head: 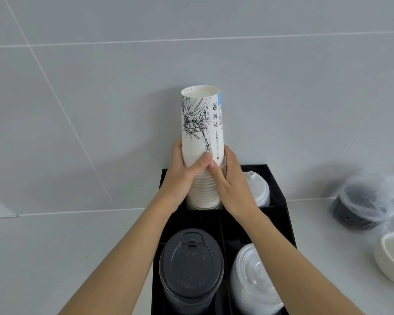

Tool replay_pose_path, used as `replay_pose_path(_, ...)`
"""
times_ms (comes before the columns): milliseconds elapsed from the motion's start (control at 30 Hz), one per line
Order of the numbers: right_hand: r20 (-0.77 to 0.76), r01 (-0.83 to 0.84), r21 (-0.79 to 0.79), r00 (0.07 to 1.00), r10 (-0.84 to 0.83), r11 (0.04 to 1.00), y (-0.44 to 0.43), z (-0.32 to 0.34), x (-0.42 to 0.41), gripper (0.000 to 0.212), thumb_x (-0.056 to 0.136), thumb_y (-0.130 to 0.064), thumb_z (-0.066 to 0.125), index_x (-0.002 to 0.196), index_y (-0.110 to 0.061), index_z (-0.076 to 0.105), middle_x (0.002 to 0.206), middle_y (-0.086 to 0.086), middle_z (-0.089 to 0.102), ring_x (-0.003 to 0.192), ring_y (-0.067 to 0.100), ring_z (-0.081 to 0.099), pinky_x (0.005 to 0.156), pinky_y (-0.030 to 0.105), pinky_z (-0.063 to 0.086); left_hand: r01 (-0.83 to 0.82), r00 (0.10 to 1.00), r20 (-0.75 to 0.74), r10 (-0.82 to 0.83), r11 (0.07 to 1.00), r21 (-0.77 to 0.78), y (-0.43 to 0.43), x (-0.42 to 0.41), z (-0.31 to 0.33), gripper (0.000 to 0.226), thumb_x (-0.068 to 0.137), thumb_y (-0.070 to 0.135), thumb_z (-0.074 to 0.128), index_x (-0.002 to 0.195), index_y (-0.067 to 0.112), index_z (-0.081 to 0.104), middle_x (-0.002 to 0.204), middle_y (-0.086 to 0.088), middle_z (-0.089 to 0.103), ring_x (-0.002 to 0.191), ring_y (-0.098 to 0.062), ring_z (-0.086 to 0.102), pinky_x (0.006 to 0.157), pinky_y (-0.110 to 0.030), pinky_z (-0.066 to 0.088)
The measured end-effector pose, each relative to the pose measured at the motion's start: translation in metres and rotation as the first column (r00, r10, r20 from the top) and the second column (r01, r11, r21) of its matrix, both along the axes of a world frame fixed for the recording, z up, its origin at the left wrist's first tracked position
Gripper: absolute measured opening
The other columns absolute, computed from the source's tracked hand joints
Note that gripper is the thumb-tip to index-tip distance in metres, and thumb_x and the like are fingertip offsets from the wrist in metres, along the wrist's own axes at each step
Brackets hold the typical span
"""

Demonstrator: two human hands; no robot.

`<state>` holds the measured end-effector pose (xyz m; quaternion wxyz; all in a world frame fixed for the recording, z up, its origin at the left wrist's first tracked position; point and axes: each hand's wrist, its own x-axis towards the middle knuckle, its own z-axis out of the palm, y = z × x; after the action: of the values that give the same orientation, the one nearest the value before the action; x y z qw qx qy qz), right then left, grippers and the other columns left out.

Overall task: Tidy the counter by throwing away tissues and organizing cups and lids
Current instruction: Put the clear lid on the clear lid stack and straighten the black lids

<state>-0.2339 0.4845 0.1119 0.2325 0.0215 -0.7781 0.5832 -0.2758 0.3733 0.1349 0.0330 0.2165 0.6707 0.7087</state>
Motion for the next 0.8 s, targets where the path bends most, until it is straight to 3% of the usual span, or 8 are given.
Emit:
replay_pose_path(133,0.050,-0.013,0.030,0.999,0.012,0.999,0.002,0.003,0.004,0.058,0.084,-0.064,0.047,0.134,-0.035,0.039,0.129,-0.010,0.054,0.126,0.013,0.046,0.102,0.045,0.042,0.023,1.000,-0.009,-0.023,1.000,-0.020,-0.004,0.002,0.005,0.071,0.070,0.031,0.068,0.132,0.019,0.034,0.120,0.011,0.053,0.099,0.011,0.057,0.078,-0.009,0.047)
replay_pose_path(267,0.117,0.088,0.006,0.989,-0.088,0.996,0.002,0.008,0.024,0.081,0.080,-0.063,0.049,0.147,-0.026,0.021,0.148,0.000,0.037,0.135,0.009,0.035,0.111,0.039,0.032,-0.035,0.999,0.001,0.035,0.997,-0.072,-0.022,0.010,0.008,0.075,0.065,0.055,0.063,0.131,0.034,0.035,0.137,0.004,0.047,0.126,-0.005,0.043,0.103,-0.028,0.036)
replay_pose_path(400,0.091,0.136,-0.088,0.988,-0.128,0.987,-0.003,0.016,0.057,0.077,0.075,-0.054,0.050,0.143,-0.024,0.030,0.133,-0.007,0.046,0.120,0.000,0.046,0.095,0.013,0.039,-0.125,0.989,0.065,0.132,0.987,-0.106,-0.049,0.034,0.005,0.066,0.065,0.061,0.057,0.123,0.030,0.050,0.121,0.010,0.058,0.116,0.001,0.050,0.104,-0.030,0.034)
replay_pose_path(500,0.103,0.089,-0.184,0.992,-0.071,0.979,-0.012,0.011,0.083,0.054,0.081,-0.049,0.054,0.132,-0.033,0.042,0.120,-0.021,0.053,0.111,-0.014,0.049,0.085,0.002,0.040,-0.118,0.984,0.128,0.127,0.990,-0.078,-0.067,0.061,-0.004,0.054,0.071,0.054,0.056,0.114,0.023,0.061,0.116,0.005,0.066,0.112,-0.004,0.057,0.105,-0.032,0.036)
replay_pose_path(667,0.221,0.038,-0.434,0.973,0.065,0.900,-0.041,-0.008,0.125,0.057,0.076,-0.053,0.063,0.126,-0.027,0.053,0.124,-0.012,0.060,0.111,-0.007,0.055,0.090,0.012,0.045,-0.113,0.970,0.210,0.124,0.992,-0.065,-0.077,0.112,-0.032,0.053,0.067,0.053,0.059,0.111,0.024,0.063,0.112,0.008,0.069,0.108,-0.002,0.059,0.093,-0.022,0.040)
replay_pose_path(800,0.314,0.096,-0.538,0.945,0.093,0.838,-0.061,-0.022,0.135,0.059,0.069,-0.049,0.063,0.122,-0.025,0.055,0.124,-0.004,0.060,0.114,0.006,0.056,0.095,0.025,0.046,-0.173,0.929,0.334,0.157,0.985,0.016,-0.072,0.131,-0.049,0.041,0.072,0.038,0.058,0.108,0.019,0.064,0.108,-0.003,0.070,0.102,-0.016,0.064,0.085,-0.029,0.047)
